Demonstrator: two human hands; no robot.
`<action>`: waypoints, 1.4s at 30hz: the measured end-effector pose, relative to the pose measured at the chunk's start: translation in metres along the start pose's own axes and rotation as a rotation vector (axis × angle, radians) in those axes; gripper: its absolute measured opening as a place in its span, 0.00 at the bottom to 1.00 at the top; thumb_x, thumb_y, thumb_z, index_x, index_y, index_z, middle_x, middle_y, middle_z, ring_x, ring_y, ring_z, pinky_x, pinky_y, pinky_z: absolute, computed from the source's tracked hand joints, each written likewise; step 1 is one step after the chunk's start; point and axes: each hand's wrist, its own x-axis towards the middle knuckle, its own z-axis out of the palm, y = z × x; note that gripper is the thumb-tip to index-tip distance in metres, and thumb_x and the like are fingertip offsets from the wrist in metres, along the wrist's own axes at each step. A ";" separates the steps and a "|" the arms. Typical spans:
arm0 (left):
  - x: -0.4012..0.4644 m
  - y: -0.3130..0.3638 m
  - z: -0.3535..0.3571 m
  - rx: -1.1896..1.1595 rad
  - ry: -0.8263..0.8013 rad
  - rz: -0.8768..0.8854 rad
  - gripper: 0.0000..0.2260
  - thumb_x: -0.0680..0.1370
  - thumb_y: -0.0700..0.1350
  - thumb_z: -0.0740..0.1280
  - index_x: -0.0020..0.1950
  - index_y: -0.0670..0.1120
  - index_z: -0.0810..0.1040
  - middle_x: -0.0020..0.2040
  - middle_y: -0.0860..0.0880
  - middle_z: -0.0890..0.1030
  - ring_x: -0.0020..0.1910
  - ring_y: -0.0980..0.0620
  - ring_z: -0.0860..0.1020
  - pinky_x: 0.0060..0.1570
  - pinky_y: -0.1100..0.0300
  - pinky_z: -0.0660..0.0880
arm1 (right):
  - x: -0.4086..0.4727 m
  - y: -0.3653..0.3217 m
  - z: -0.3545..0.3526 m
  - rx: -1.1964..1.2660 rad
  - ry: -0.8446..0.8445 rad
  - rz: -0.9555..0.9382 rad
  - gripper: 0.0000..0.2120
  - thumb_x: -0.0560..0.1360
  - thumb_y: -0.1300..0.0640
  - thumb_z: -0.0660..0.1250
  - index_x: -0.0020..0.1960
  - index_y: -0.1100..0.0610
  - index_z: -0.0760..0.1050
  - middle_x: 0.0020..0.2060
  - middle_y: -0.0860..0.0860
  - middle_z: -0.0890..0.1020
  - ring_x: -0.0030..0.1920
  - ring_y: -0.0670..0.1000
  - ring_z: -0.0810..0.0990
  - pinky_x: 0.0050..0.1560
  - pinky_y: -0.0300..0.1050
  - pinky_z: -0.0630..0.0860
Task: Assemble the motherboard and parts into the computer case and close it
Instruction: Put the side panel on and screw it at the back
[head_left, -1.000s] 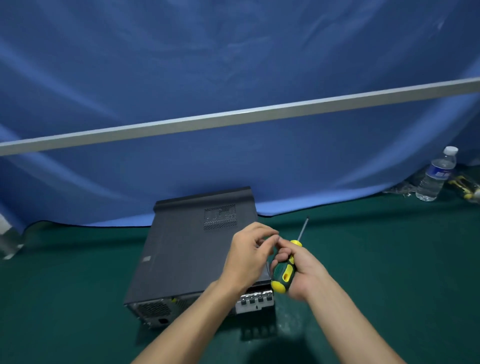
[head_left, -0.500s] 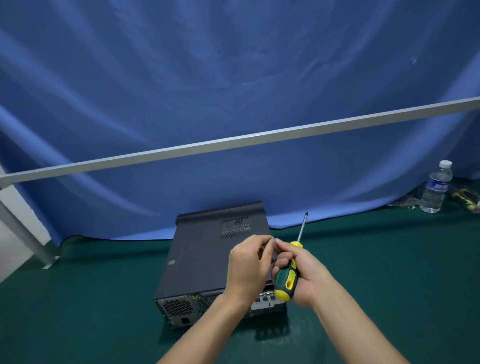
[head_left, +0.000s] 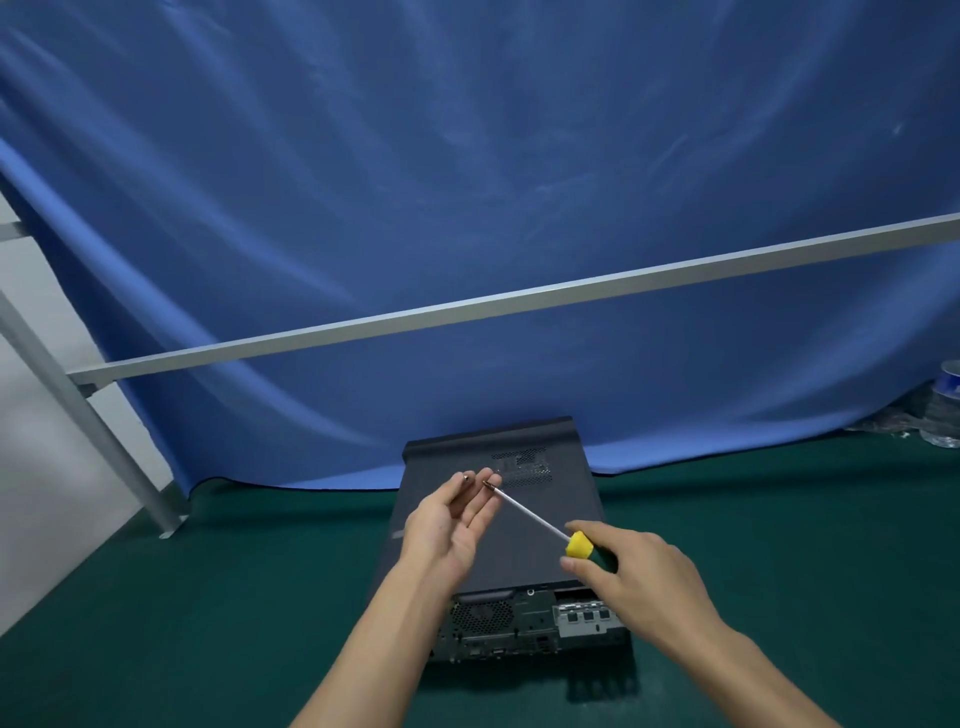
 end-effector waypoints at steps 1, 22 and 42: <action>-0.001 0.001 -0.003 0.007 0.005 -0.005 0.09 0.81 0.35 0.59 0.42 0.36 0.74 0.36 0.39 0.83 0.34 0.46 0.83 0.46 0.52 0.80 | -0.001 -0.001 0.002 0.004 -0.003 0.001 0.19 0.75 0.36 0.61 0.64 0.34 0.69 0.54 0.39 0.81 0.54 0.46 0.77 0.43 0.41 0.67; -0.001 -0.007 -0.052 0.042 0.135 0.093 0.06 0.79 0.33 0.63 0.42 0.34 0.75 0.39 0.37 0.81 0.32 0.47 0.84 0.31 0.58 0.81 | -0.008 -0.039 0.015 -0.081 -0.153 -0.009 0.09 0.74 0.39 0.63 0.48 0.42 0.76 0.35 0.42 0.80 0.42 0.47 0.77 0.37 0.41 0.67; 0.048 -0.029 -0.192 -0.267 0.150 -0.264 0.07 0.81 0.35 0.59 0.44 0.36 0.72 0.31 0.38 0.82 0.30 0.48 0.83 0.28 0.58 0.80 | -0.006 -0.130 0.111 -0.134 -0.584 0.395 0.15 0.76 0.45 0.64 0.42 0.58 0.75 0.27 0.48 0.79 0.22 0.46 0.72 0.29 0.38 0.68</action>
